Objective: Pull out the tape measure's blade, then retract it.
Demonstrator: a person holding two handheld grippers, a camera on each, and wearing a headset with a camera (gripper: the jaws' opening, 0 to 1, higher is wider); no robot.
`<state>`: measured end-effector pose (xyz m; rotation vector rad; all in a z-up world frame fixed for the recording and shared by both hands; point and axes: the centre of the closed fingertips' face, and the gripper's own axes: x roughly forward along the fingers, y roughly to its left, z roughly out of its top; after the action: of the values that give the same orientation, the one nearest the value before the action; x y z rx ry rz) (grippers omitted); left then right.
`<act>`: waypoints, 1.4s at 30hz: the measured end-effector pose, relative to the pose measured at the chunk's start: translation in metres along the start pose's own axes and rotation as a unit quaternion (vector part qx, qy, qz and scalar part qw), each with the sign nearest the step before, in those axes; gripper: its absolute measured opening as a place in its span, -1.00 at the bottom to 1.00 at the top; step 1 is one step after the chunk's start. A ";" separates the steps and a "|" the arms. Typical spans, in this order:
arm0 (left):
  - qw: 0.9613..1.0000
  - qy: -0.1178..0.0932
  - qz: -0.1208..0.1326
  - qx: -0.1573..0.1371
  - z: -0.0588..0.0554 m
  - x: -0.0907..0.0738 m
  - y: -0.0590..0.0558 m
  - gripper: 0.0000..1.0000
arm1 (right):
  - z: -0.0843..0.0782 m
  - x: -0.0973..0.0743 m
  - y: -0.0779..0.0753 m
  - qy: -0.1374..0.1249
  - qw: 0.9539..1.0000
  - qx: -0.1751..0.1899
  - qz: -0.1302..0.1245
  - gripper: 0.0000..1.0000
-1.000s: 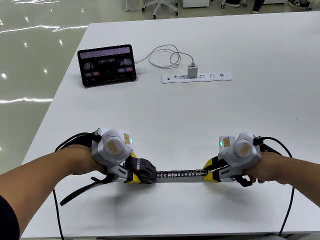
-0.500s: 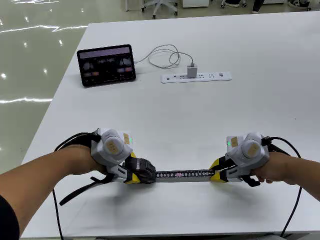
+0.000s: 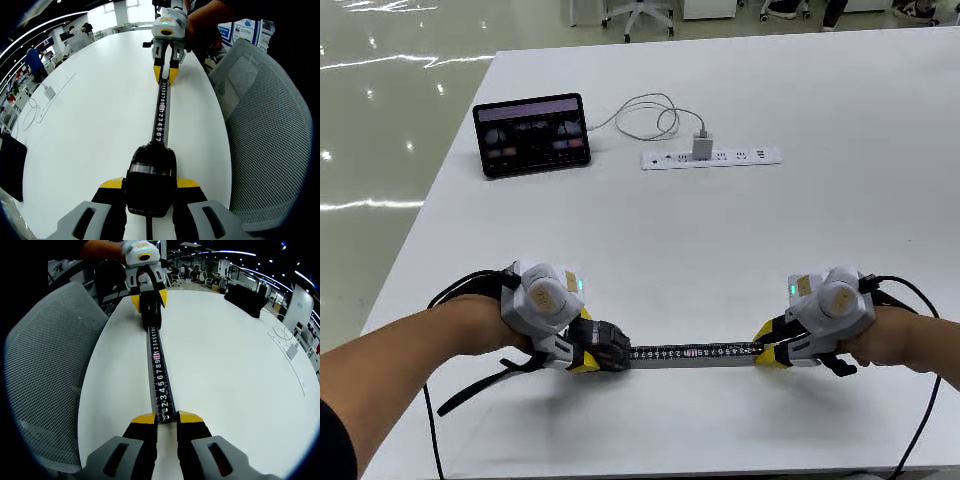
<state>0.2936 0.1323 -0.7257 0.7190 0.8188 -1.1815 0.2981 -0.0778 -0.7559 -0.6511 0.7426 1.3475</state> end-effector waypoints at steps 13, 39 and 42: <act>1.000 0.000 -0.001 0.000 0.000 0.000 0.000 -0.37 | -0.012 -0.011 -0.001 0.006 1.000 0.011 -0.004 -0.82; 1.000 0.001 -0.001 0.001 0.001 -0.001 -0.001 -0.37 | -0.033 -0.025 -0.007 0.017 1.000 0.022 -0.012 -0.82; 1.000 0.001 -0.001 0.001 0.001 -0.001 -0.001 -0.37 | -0.033 -0.026 -0.007 0.018 1.000 0.022 -0.012 -0.82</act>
<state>0.2925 0.1312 -0.7247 0.7210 0.8197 -1.1829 0.3002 -0.1206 -0.7560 -0.6480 0.7888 1.2964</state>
